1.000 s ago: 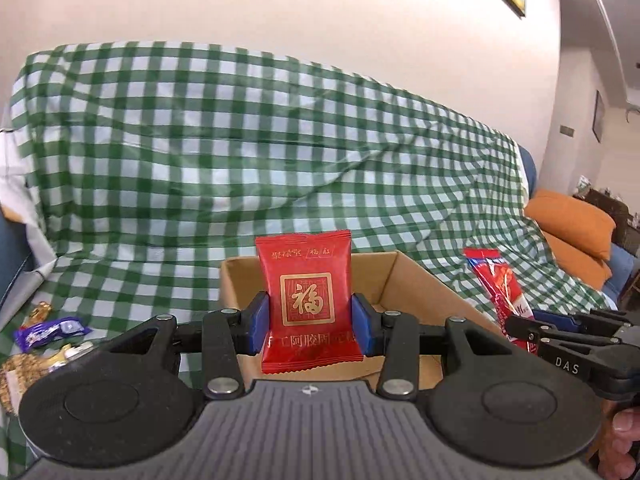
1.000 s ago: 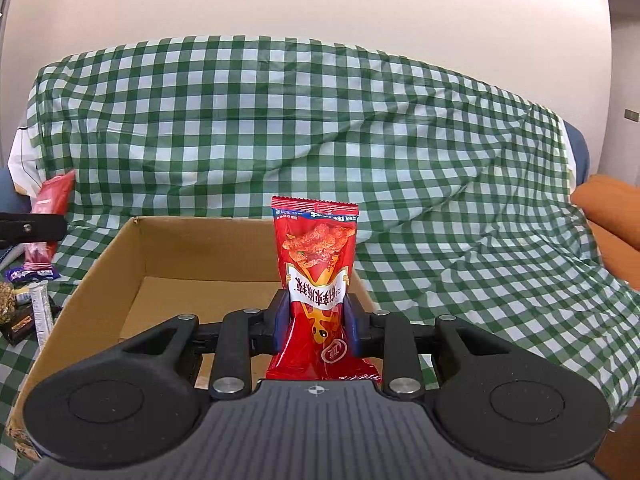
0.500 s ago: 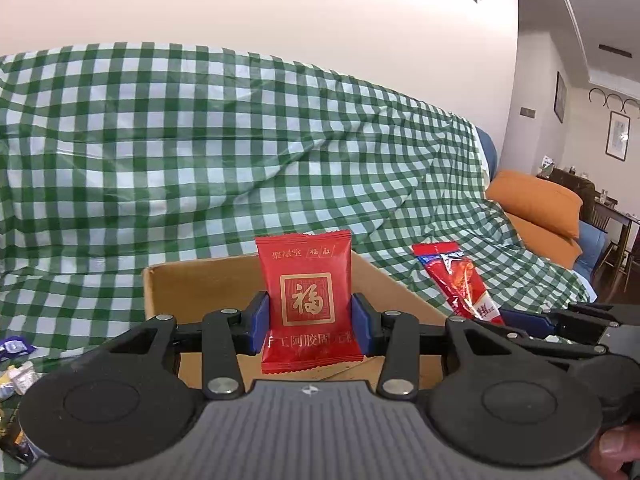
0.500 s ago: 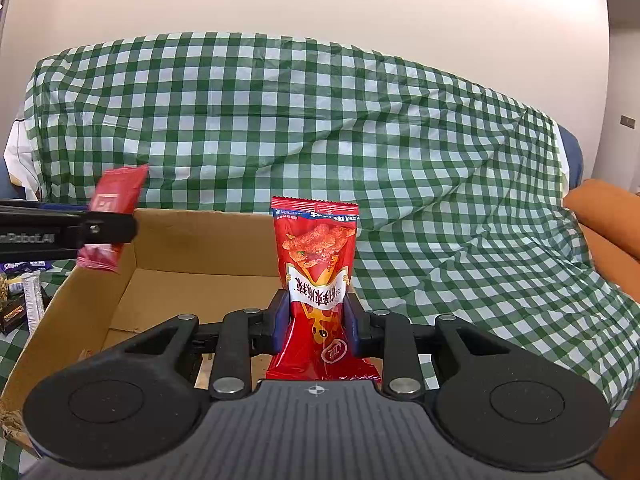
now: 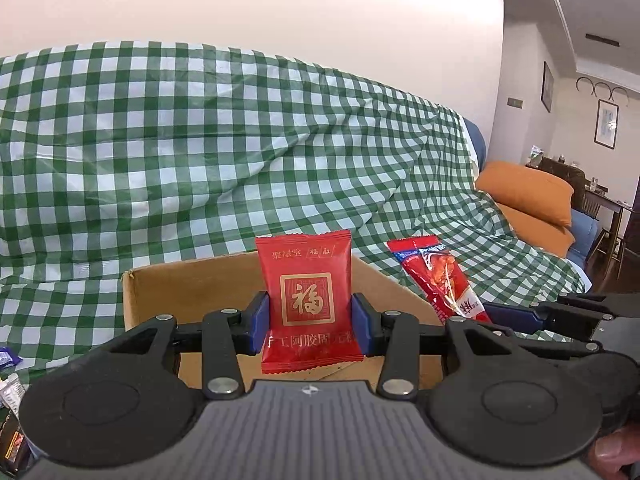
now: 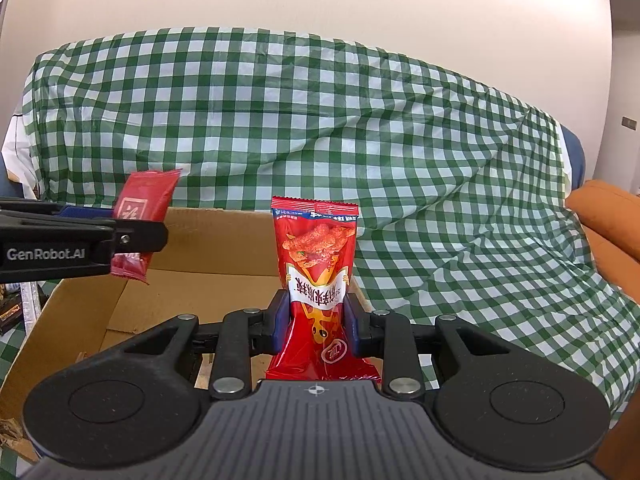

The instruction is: Organize snacks

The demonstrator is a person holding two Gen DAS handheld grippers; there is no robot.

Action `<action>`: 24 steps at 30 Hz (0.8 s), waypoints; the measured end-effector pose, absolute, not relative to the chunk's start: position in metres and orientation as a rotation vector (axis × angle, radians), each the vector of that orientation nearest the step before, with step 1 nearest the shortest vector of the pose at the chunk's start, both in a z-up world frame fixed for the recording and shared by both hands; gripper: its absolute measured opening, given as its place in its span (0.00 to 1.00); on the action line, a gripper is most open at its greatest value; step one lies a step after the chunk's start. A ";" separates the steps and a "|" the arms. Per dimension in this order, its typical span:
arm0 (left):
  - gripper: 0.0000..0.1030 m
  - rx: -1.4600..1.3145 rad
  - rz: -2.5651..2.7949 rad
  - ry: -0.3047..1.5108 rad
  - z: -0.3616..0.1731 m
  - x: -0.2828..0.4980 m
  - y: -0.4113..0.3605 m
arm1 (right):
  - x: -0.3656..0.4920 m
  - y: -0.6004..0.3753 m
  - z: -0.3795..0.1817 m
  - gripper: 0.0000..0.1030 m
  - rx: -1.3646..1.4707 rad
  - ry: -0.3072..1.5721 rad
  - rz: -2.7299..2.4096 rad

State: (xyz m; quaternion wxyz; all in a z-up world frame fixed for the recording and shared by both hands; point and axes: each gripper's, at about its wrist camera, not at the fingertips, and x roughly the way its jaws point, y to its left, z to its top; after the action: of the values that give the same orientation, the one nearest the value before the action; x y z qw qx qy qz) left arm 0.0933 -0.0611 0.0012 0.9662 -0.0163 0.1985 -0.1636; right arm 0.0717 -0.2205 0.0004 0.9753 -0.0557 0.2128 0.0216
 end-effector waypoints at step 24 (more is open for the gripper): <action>0.46 -0.038 -0.329 0.403 -0.003 0.099 -0.068 | 0.076 -0.222 -0.001 0.29 -0.111 0.436 0.025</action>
State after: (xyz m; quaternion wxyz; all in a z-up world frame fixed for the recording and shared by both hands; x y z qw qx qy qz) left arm 0.0991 -0.0683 -0.0035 0.9662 -0.0189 0.1992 -0.1626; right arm 0.0763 -0.2217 -0.0009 0.9747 -0.0549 0.2161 0.0122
